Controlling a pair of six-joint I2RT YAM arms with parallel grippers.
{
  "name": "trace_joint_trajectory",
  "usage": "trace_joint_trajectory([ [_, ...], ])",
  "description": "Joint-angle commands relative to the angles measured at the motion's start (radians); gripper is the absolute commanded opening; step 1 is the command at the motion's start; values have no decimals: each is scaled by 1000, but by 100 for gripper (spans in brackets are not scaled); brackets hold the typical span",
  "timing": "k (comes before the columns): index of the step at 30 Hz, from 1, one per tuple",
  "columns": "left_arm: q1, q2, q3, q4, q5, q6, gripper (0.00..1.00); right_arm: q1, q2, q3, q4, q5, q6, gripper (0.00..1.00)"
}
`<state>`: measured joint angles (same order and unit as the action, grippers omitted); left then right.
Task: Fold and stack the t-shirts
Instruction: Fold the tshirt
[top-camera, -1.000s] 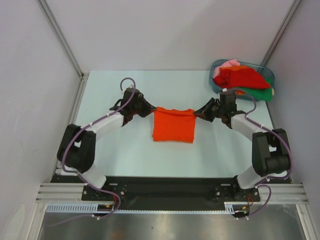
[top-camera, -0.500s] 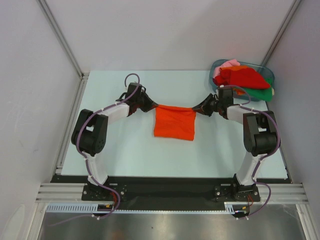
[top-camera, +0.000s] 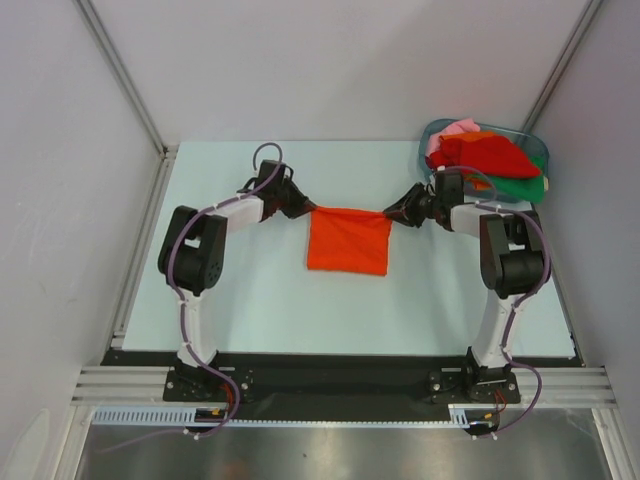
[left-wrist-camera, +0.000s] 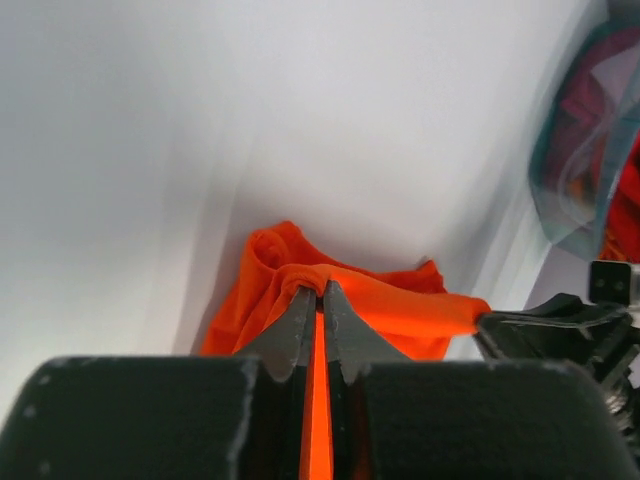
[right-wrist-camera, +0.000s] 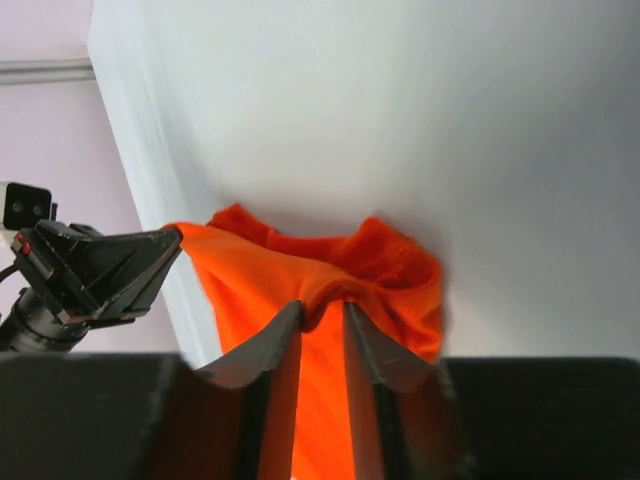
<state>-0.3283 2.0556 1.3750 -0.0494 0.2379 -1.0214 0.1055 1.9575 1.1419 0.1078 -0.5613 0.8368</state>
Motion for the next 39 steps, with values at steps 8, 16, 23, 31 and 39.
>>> trace_joint_trajectory([
  [8,60,-70,176,-198,-97,358,53,-72,-100,90,-169,169,-298,47],
  [16,5,-181,-77,110,168,327,47,74,-157,-94,251,19,-101,35],
  [23,1,-2,-67,359,330,183,45,118,122,-12,599,-55,180,21],
  [31,46,182,64,290,299,239,48,60,221,-13,615,-40,168,19],
  [39,86,46,121,132,330,348,54,-30,86,-56,416,-61,10,20],
])
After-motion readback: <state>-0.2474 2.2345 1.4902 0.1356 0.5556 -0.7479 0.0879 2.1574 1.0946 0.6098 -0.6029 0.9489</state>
